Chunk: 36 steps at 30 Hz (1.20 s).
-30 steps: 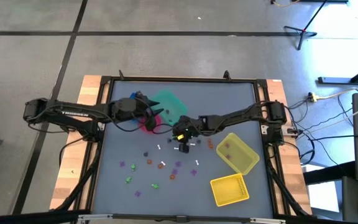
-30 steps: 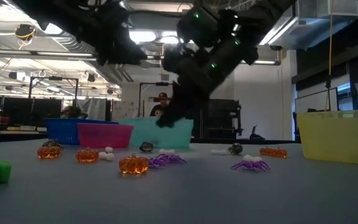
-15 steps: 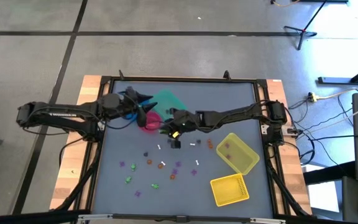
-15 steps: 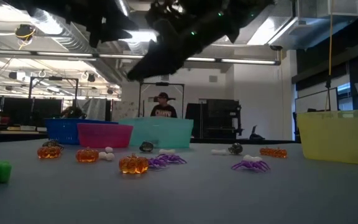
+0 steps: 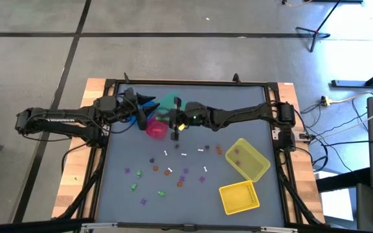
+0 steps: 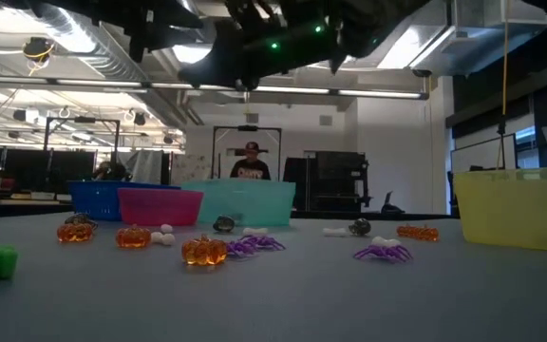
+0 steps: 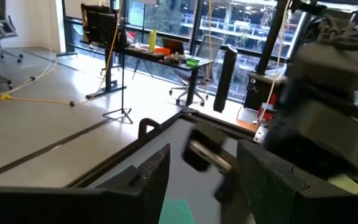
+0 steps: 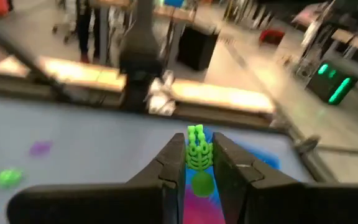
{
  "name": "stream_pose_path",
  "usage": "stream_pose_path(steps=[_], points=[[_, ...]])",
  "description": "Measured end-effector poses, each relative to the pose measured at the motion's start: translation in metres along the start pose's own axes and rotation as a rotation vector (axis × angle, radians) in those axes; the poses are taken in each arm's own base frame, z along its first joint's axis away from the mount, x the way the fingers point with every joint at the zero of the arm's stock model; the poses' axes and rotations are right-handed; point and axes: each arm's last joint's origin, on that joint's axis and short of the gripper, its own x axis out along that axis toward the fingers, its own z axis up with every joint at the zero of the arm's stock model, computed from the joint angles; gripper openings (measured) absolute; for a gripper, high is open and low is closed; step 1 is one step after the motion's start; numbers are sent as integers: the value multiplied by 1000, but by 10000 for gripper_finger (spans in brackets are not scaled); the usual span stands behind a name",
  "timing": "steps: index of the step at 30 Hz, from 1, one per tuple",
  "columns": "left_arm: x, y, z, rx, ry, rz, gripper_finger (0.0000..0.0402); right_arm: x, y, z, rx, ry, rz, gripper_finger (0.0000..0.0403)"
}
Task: Sort Halloween decoration
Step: Put the green skeleton toy into the blue bin
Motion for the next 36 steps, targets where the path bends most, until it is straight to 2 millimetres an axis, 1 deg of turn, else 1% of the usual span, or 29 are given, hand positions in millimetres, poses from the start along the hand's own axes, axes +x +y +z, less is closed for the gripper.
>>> stream_pose_path(steps=[3, 8, 12, 16, 19, 23, 27, 36], points=[[-1, 0, 0, 0, -2, 1, 170, 4, -13, -7, 22, -27, -31, 62], [-2, 0, 2, -4, -12, 0, 170, 18, -33, -26, 44, -104, -95, 62], [-2, 0, 2, -6, -16, -1, 170, 39, -45, -36, 67, -162, -130, 62], [-2, 0, 2, -6, -17, -1, 170, 62, -57, -38, 91, -182, -132, 62], [-2, 0, 3, -8, -23, -2, 170, 78, -61, -42, 95, -153, -132, 62], [-2, 0, 3, -8, -23, -2, 170, 93, -66, -44, 94, -126, -132, 62], [-2, 0, 3, -10, -28, -3, 170, 99, -66, -47, 93, -103, -131, 62], [-2, 0, 3, -10, -28, -3, 170, 99, -66, -50, 94, -84, -133, 64]])
